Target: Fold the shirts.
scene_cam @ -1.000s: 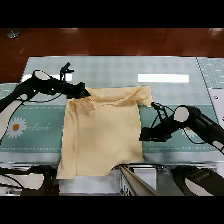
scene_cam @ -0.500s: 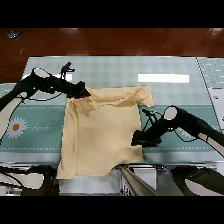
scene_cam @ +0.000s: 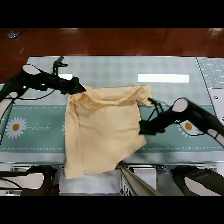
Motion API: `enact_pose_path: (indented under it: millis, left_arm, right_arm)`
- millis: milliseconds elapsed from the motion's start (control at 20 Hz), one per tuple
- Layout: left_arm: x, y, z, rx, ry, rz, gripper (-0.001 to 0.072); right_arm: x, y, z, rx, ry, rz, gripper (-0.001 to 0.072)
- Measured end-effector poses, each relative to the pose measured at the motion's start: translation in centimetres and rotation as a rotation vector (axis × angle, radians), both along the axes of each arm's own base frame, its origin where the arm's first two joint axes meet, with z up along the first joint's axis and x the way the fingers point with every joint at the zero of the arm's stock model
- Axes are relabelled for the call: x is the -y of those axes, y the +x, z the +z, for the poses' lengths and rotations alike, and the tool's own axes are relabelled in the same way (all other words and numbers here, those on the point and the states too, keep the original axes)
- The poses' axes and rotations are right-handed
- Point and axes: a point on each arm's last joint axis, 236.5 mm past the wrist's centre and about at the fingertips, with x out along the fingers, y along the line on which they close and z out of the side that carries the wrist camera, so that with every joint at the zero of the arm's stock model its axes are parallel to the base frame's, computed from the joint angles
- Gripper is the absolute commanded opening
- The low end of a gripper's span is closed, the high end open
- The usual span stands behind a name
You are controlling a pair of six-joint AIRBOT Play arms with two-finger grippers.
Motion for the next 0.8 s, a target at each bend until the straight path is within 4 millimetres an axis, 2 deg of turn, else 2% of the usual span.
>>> enact_pose_path:
  millis: [150,250,350,450,550,600,650,700,750,800]
  left_arm:
    - [-1.7,-1.6,3.1,0.082,0.010,0.011,0.0032]
    - [-2.3,-4.0,4.3,0.117,0.018,0.027,0.0032]
    - [-2.5,-7.1,4.7,0.142,0.023,0.052,0.0032]
    - [-2.7,-10.4,3.8,0.129,0.024,0.096,0.0032]
    - [-2.7,-13.6,1.9,0.087,0.017,0.129,0.0032]
    - [-2.7,-14.7,0.8,0.065,0.017,0.148,0.0038]
    - [-2.7,-15.7,-0.2,0.040,0.015,0.157,0.0166]
    - [-2.6,-16.6,-1.1,0.016,0.013,0.163,0.0575]
    - [-2.6,-17.0,-1.5,0.002,0.010,0.167,0.0700]
    - [-2.7,-17.0,-1.6,-0.003,0.007,0.179,0.0700]
  right_arm:
    - [6.2,6.0,3.1,0.140,-0.110,-0.117,0.0018]
    - [10.4,10.7,6.0,0.239,-0.157,-0.224,0.0018]
    - [13.1,14.6,8.6,0.317,-0.166,-0.302,0.0018]
    - [14.9,17.9,10.4,0.370,-0.160,-0.346,0.0018]
    - [15.3,20.3,10.8,0.383,-0.125,-0.367,0.0019]
    - [15.0,21.2,10.7,0.379,-0.091,-0.377,0.0065]
    - [14.7,21.9,10.2,0.362,-0.060,-0.385,0.0354]
    - [14.4,22.4,9.8,0.348,-0.032,-0.391,0.0619]
    - [14.0,22.7,9.6,0.336,-0.003,-0.398,0.0617]
    - [13.8,22.7,9.4,0.319,0.017,-0.395,0.0617]
